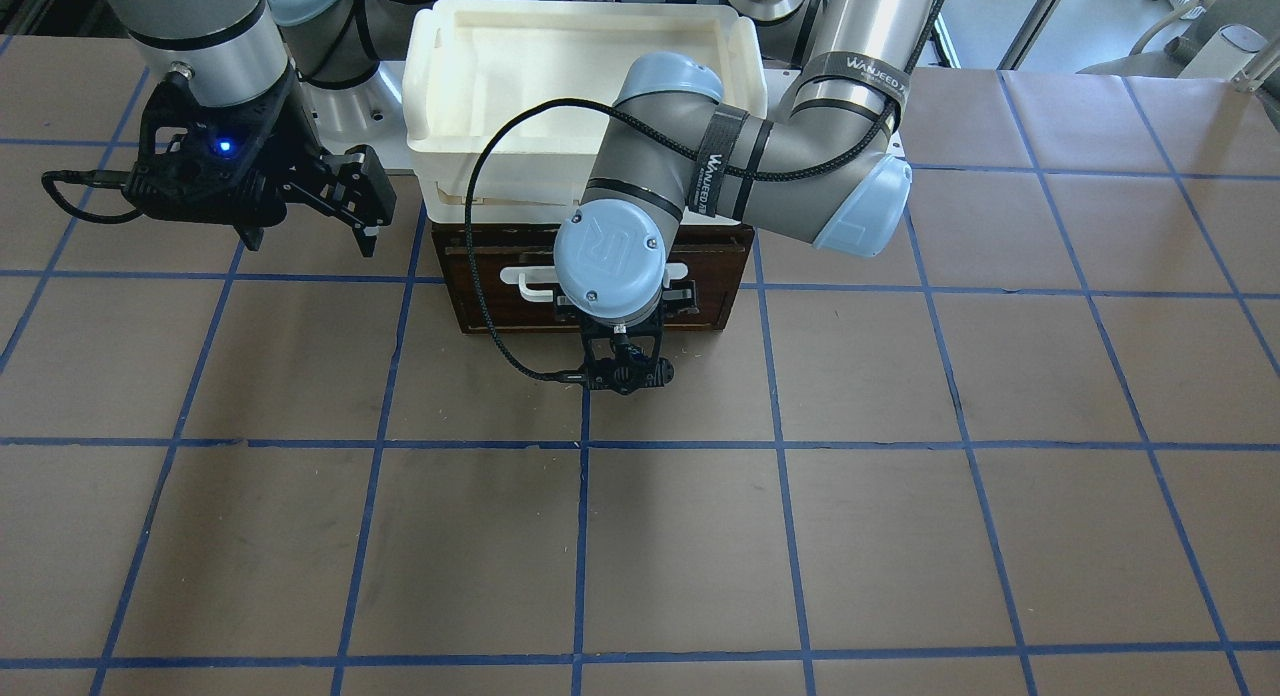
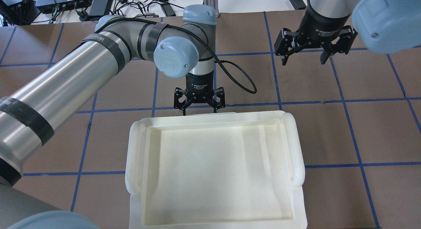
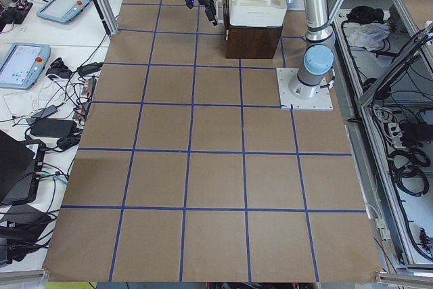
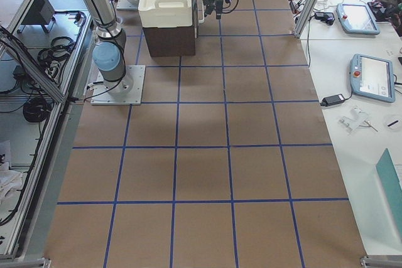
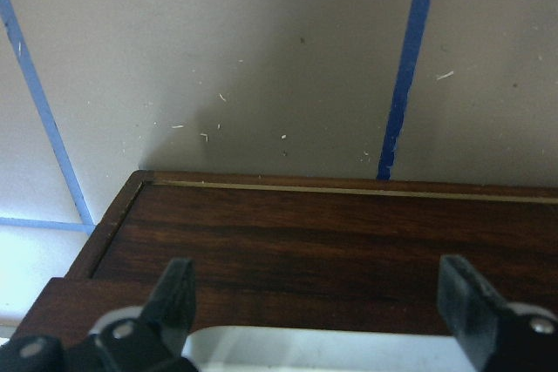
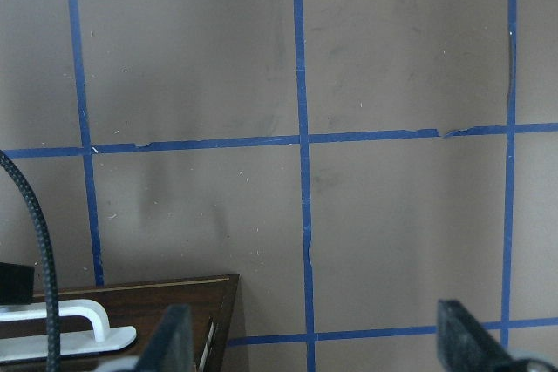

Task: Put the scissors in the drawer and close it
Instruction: 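Push the drawer closed toward the tray with the left gripper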

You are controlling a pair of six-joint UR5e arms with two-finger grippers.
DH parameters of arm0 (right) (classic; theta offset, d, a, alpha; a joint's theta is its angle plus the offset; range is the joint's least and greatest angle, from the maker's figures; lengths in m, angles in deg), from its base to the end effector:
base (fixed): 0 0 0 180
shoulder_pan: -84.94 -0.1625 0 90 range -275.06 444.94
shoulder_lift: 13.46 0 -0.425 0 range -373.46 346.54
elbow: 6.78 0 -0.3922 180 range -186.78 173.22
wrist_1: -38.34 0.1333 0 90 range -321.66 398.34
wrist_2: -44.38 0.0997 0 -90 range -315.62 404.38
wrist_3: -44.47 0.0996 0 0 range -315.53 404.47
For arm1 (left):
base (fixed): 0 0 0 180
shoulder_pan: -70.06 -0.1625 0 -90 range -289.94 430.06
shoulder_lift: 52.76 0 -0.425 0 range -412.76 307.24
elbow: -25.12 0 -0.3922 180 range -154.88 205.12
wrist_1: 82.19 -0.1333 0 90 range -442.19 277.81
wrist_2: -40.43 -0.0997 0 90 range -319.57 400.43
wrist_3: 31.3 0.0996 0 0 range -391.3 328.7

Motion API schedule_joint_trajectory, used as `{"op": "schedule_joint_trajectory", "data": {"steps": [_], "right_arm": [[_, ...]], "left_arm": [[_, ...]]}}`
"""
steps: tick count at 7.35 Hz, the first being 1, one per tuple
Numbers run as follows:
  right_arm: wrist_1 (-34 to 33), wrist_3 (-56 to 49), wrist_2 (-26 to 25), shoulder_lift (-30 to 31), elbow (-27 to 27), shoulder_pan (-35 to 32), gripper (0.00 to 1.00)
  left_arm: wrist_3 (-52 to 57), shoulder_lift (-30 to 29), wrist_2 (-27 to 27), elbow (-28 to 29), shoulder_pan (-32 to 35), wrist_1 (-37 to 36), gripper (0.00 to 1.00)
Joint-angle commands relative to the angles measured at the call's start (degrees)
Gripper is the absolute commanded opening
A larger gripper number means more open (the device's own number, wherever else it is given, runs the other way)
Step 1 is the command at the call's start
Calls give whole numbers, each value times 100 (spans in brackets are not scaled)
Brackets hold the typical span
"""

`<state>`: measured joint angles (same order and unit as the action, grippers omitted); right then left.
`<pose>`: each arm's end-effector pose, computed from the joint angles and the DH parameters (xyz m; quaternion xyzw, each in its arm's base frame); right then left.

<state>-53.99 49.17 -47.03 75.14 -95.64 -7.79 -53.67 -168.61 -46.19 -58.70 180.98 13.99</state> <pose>0.1548 -0.4990 0.4897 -0.0174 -0.9996 0.0188 0.0111 -0.3446 -0.5117 0.2800 -0.0189 0.9741 0.2184 0.0558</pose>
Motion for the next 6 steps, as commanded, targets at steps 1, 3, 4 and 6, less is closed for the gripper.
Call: {"op": "schedule_joint_trajectory", "data": {"steps": [1,3,4,6], "right_arm": [[-4,-4,0,0,0,0,100],[-4,-4,0,0,0,0,100],[-4,-4,0,0,0,0,100],[5,-4,-9,0,0,0,100]], "left_arm": [[-4,35,-4,-37,44,42,100],[-4,53,-12,-29,27,7,100],[40,70,-30,76,-43,-54,100],[49,97,-74,522,-262,-265,100]]}}
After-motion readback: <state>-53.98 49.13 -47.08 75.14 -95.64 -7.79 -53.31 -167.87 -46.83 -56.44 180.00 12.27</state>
